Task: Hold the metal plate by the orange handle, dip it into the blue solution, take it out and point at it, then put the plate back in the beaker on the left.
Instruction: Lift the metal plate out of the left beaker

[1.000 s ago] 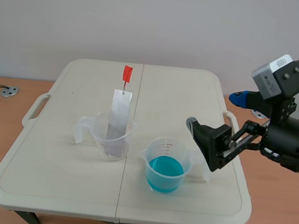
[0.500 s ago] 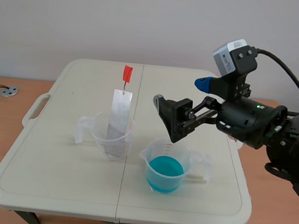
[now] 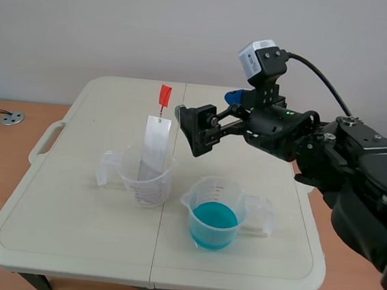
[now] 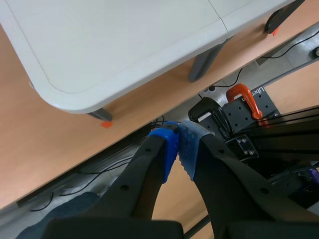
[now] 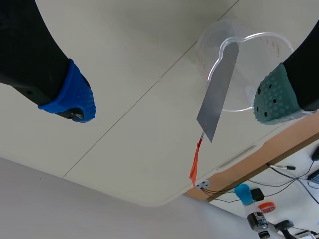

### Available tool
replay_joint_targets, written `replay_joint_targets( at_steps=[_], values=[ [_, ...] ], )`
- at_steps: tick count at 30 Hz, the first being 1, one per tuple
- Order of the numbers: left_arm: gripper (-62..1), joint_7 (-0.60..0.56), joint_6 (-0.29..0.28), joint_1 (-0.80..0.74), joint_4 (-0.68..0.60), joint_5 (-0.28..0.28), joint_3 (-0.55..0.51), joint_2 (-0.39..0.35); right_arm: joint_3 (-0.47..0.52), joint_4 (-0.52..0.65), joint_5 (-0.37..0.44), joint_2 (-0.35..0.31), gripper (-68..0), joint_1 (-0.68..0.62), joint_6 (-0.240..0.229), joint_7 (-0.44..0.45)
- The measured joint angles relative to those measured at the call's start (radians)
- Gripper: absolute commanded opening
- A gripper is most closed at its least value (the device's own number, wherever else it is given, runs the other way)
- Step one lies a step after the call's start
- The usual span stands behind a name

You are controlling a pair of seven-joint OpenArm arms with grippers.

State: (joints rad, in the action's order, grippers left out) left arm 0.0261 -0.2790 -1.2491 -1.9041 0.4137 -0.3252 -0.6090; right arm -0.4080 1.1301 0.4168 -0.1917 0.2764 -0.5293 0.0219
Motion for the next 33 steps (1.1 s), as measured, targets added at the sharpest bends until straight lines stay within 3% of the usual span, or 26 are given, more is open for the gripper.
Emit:
replay_joint_targets(
  at_steps=[14, 25, 33],
  values=[
    [-59.0, 0.004, 0.002, 0.000, 0.000, 0.000, 0.000, 0.000, -0.029, -0.158, -0.005, 0.136, -1.2, 0.176, -0.014, -0.153],
    [-59.0, 0.004, 0.002, 0.000, 0.000, 0.000, 0.000, 0.000, -0.058, -0.324, -0.006, 0.204, -1.2, 0.267, -0.014, -0.163],
    [-59.0, 0.006, 0.002, 0.002, 0.000, 0.000, 0.000, 0.000, -0.087, -0.333, -0.008, 0.206, -1.2, 0.277, -0.014, -0.158]
  ],
)
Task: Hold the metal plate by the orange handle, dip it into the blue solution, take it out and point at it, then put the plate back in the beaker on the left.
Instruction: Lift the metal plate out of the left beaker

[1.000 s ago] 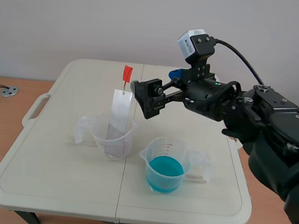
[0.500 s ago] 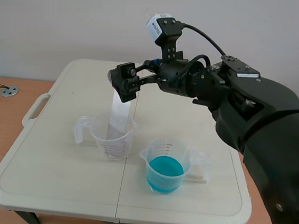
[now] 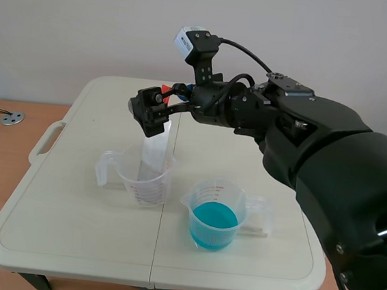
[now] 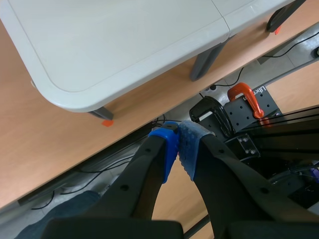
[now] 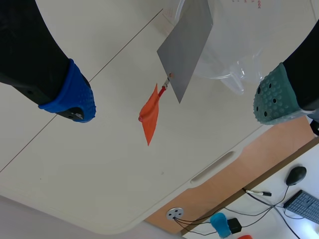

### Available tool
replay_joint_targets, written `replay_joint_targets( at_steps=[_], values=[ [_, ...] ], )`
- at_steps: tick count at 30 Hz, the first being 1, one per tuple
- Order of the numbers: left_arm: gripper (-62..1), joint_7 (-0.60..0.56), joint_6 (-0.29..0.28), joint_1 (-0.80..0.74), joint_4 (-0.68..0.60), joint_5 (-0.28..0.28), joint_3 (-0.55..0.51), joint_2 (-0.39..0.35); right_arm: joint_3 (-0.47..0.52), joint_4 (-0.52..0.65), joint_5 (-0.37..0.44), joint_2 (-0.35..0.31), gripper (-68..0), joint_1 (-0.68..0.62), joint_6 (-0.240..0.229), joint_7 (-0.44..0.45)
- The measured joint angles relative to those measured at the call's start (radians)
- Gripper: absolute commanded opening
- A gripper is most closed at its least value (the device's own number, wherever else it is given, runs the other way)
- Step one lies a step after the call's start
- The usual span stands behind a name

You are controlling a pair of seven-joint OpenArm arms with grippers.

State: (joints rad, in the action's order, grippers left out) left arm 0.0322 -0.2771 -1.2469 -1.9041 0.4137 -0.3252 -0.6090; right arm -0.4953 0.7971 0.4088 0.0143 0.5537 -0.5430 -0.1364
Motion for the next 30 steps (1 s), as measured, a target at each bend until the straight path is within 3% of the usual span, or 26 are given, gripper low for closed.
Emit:
replay_joint_targets(
  at_steps=[5, 9, 15, 30],
  values=[
    [-59.0, 0.001, 0.000, 0.000, 0.000, 0.000, 0.000, 0.000, -0.003, 0.000, 0.000, 0.007, -2.3, 0.000, 0.000, 0.000],
    [-59.0, 0.001, 0.000, 0.000, 0.000, 0.000, 0.000, 0.000, -0.003, 0.000, 0.000, 0.021, -12.9, 0.000, 0.000, 0.000],
    [-59.0, 0.001, 0.000, 0.000, 0.000, 0.000, 0.000, 0.000, -0.003, 0.000, 0.000, 0.022, -19.3, 0.000, 0.000, -0.001],
    [-59.0, 0.002, 0.000, 0.000, 0.000, 0.000, 0.000, 0.000, -0.003, 0.000, 0.000, 0.022, -43.7, 0.000, 0.000, -0.001]
  ],
)
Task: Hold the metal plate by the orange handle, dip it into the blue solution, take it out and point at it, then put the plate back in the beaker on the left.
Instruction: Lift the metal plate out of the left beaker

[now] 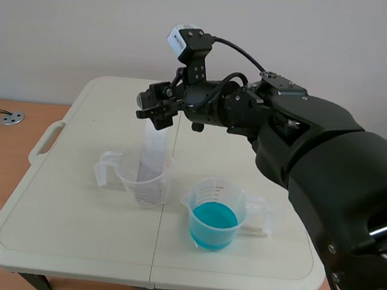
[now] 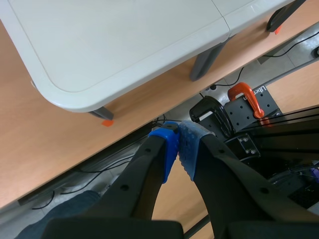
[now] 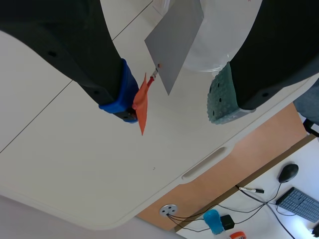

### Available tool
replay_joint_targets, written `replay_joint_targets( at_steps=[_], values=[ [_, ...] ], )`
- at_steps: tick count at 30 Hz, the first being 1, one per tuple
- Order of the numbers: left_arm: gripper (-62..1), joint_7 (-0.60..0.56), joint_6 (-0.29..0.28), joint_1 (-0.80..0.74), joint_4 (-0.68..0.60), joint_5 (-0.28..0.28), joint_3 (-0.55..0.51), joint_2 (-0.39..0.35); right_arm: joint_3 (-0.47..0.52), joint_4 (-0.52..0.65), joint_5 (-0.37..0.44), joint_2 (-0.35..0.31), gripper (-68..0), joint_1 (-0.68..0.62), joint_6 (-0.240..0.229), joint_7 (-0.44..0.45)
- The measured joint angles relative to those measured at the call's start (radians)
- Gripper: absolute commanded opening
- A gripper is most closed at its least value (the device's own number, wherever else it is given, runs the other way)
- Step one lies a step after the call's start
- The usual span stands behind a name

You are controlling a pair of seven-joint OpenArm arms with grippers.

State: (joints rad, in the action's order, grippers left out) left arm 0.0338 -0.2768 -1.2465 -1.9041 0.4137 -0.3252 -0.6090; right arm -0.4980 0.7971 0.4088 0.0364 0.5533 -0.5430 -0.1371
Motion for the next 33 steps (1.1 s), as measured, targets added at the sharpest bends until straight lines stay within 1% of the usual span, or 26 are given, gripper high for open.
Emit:
replay_joint_targets(
  at_steps=[9, 16, 20, 21, 27, 31, 33],
  values=[
    [-59.0, 0.000, 0.000, 0.000, 0.000, 0.000, 0.000, 0.000, 0.000, 0.000, 0.000, 0.000, -57.2, 0.000, 0.000, 0.000],
    [-59.0, 0.000, 0.000, 0.000, 0.000, 0.000, 0.000, 0.000, 0.000, 0.000, 0.000, 0.000, -66.3, 0.000, 0.000, 0.000],
    [-59.0, 0.000, 0.000, 0.000, 0.000, 0.000, 0.000, 0.000, 0.000, 0.000, 0.000, 0.000, -66.2, 0.000, -0.002, 0.000],
    [-59.0, 0.000, 0.000, 0.000, 0.000, 0.000, 0.000, 0.000, 0.000, 0.000, 0.000, 0.000, -66.2, 0.000, -0.007, 0.000],
    [-59.0, 0.000, 0.000, 0.000, 0.000, 0.000, 0.000, 0.000, 0.000, 0.000, 0.000, 0.000, -66.2, 0.000, -0.093, 0.017],
    [-59.0, 0.000, 0.000, 0.000, 0.000, 0.000, 0.000, 0.000, 0.000, 0.000, 0.000, 0.000, -66.2, 0.000, -0.126, 0.032],
    [-59.0, 0.000, 0.000, 0.000, 0.000, 0.000, 0.000, 0.000, 0.000, 0.000, 0.000, 0.000, -66.2, 0.000, -0.152, 0.040]
  ],
)
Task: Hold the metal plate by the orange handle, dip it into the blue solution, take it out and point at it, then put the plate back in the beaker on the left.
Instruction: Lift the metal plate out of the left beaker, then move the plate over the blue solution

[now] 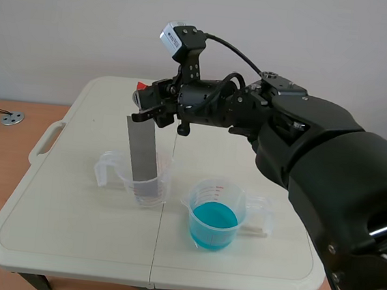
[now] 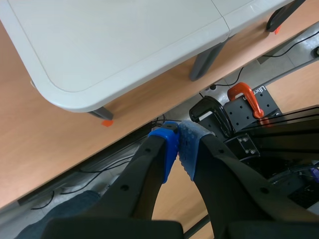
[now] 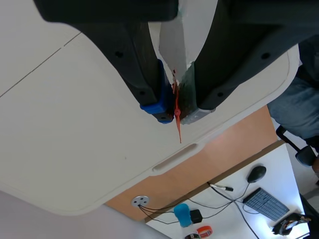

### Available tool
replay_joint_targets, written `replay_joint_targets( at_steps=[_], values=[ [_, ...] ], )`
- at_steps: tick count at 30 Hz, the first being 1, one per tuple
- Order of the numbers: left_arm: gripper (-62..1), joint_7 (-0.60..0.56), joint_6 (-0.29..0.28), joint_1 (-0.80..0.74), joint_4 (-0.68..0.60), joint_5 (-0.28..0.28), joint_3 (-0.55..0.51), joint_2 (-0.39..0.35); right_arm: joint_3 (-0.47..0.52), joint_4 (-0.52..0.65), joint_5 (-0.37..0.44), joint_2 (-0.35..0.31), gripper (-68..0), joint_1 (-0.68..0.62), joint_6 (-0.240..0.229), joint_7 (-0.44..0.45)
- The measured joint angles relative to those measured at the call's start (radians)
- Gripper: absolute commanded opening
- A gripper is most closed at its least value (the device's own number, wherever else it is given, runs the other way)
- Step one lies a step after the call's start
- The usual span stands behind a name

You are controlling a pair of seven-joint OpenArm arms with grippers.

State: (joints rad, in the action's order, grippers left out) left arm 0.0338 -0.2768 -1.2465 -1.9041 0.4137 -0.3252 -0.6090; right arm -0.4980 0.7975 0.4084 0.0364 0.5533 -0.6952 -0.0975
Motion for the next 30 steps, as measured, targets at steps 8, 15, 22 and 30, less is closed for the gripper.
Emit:
replay_joint_targets(
  at_steps=[8, 15, 22, 30],
  values=[
    [-59.0, 0.000, 0.000, 0.000, 0.000, 0.000, 0.000, 0.000, 0.000, 0.036, 0.000, 0.000, -66.0, -0.023, -0.038, 0.011],
    [-59.0, 0.000, 0.000, 0.000, 0.000, 0.000, 0.000, 0.000, 0.000, 0.138, -0.054, 0.000, -66.0, -0.083, -0.038, 0.011],
    [-59.0, 0.000, 0.000, 0.000, 0.000, 0.000, 0.000, 0.000, 0.000, 0.252, -0.114, 0.000, -66.0, -0.138, -0.038, 0.010],
    [-59.0, 0.000, 0.000, 0.000, 0.000, 0.000, 0.000, 0.000, 0.037, 0.408, -0.197, 0.000, -66.0, -0.198, -0.039, 0.010]
  ],
)
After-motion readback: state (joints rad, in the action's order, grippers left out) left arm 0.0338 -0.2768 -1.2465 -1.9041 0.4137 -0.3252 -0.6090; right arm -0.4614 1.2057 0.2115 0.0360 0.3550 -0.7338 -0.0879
